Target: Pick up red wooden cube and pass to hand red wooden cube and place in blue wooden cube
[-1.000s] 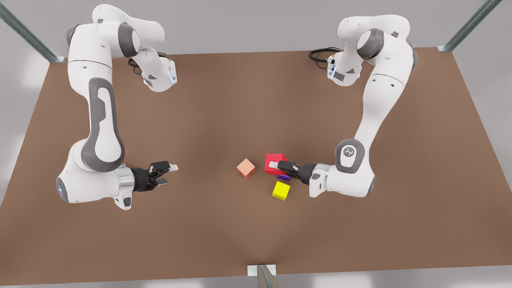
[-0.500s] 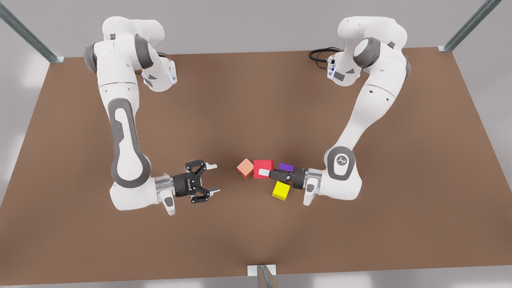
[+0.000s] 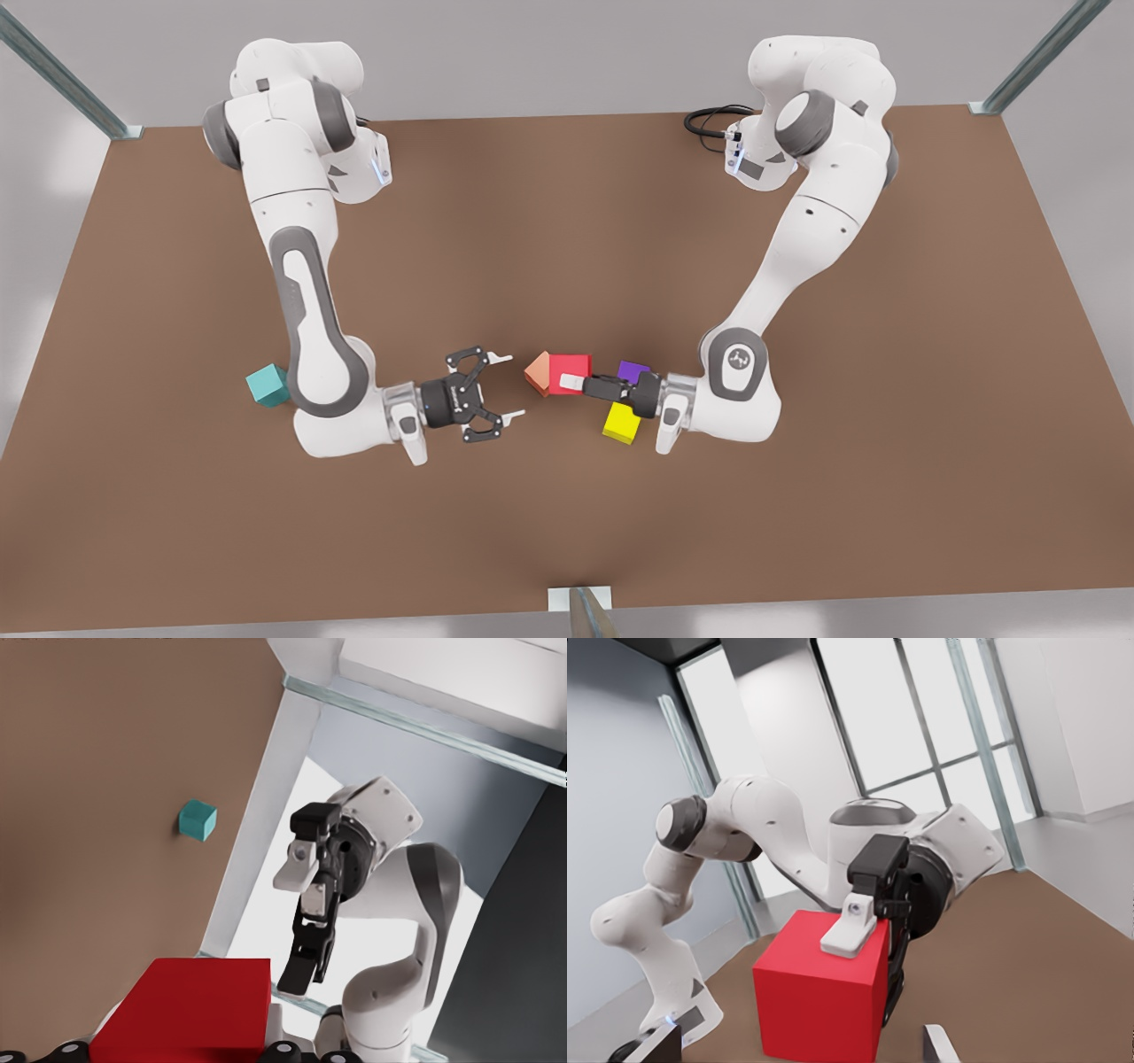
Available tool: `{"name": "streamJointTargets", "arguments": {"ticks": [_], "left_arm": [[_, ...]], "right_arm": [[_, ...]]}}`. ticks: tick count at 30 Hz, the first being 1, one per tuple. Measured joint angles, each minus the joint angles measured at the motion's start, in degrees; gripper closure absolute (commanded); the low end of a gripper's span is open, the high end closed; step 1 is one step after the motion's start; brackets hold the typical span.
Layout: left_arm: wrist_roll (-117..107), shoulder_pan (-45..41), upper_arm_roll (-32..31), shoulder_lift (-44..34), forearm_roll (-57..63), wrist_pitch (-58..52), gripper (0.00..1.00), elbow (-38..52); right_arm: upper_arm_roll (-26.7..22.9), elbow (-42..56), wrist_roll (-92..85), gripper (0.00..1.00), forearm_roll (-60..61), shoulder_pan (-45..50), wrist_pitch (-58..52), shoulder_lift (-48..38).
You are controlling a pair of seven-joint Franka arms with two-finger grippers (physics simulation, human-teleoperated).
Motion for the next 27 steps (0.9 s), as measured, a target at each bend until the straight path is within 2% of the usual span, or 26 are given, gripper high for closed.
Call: {"name": "streamJointTargets", "arguments": {"ticks": [11,27], "left_arm": [[6.4,-0.9,-0.2,0.2,0.1,1.9,0.30,0.4],[12.2,-2.4,-0.1,0.5,0.1,5.8,0.30,0.9]], "right_arm": [[0.0,-7.7,-7.9,0.00,2.5,2.2,5.4,-4.5],[1.9,-8.1,-13.2,0.00,4.8,4.0,12.1,-4.4]]}}
